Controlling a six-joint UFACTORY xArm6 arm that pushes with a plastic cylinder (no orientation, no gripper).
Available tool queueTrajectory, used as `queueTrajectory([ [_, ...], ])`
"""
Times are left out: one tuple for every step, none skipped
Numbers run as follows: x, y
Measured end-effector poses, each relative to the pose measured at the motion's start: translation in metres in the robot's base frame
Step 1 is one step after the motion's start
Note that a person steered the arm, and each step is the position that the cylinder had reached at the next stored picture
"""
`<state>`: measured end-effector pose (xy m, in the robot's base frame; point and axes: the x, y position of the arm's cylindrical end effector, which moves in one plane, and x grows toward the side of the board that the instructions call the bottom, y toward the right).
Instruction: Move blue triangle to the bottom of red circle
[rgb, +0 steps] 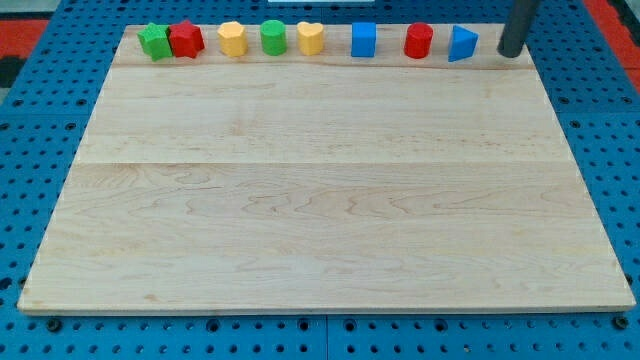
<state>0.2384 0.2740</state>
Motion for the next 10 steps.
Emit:
queueTrajectory([
  [-0.034,-0.011],
  [-0.035,-0.076],
  [-0.035,-0.094],
  [-0.032,-0.091],
  [-0.031,-0.086],
  [-0.008,-0.085],
  [0.018,-0.085],
  [0.044,-0.085],
  [0.082,-0.088],
  [0.122,-0.096],
])
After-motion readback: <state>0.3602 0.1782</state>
